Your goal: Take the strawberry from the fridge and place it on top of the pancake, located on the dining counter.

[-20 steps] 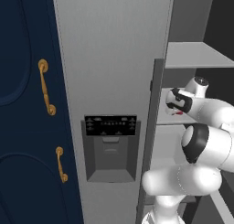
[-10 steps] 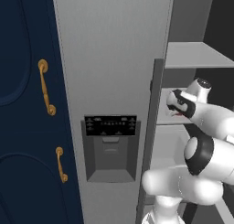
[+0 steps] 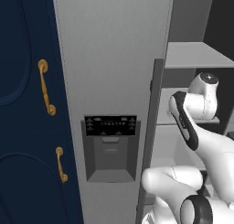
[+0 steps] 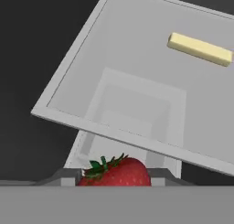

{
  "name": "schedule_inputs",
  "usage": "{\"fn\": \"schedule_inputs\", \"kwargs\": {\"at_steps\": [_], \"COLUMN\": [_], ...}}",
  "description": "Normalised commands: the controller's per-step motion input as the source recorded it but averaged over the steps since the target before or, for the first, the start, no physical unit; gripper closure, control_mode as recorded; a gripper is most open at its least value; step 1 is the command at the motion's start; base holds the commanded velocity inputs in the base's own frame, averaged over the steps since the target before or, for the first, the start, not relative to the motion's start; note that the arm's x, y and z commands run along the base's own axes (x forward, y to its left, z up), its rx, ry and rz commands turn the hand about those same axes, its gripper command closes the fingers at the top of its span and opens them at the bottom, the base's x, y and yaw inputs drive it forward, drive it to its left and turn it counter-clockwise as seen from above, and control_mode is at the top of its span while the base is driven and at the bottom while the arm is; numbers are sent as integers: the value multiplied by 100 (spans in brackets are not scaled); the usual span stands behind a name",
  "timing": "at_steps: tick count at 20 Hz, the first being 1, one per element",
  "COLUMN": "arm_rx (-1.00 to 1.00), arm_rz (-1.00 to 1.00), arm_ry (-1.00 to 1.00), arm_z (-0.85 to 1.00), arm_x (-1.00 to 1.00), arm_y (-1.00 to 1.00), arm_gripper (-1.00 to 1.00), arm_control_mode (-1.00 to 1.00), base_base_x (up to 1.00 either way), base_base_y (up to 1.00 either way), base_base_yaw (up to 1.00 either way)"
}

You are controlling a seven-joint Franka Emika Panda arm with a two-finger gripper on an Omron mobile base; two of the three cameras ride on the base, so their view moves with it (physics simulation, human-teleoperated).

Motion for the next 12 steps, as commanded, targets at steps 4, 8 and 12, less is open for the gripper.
{"fn": "schedule_inputs", "kwargs": {"at_steps": [4,8,12], "arm_rx": [0,2,4], "arm_rz": [-11,-15,-17], "arm_ry": [1,3,-2], "arm_z": [100,88,52], "arm_x": [-97,-86,-95], "arm_y": [14,37,64], "arm_gripper": [100,100,100], "arm_control_mode": [-100,-100,-100], "base_base_x": [0,0,0], "base_base_y": [0,0,0], "base_base_yaw": [0,0,0]}}
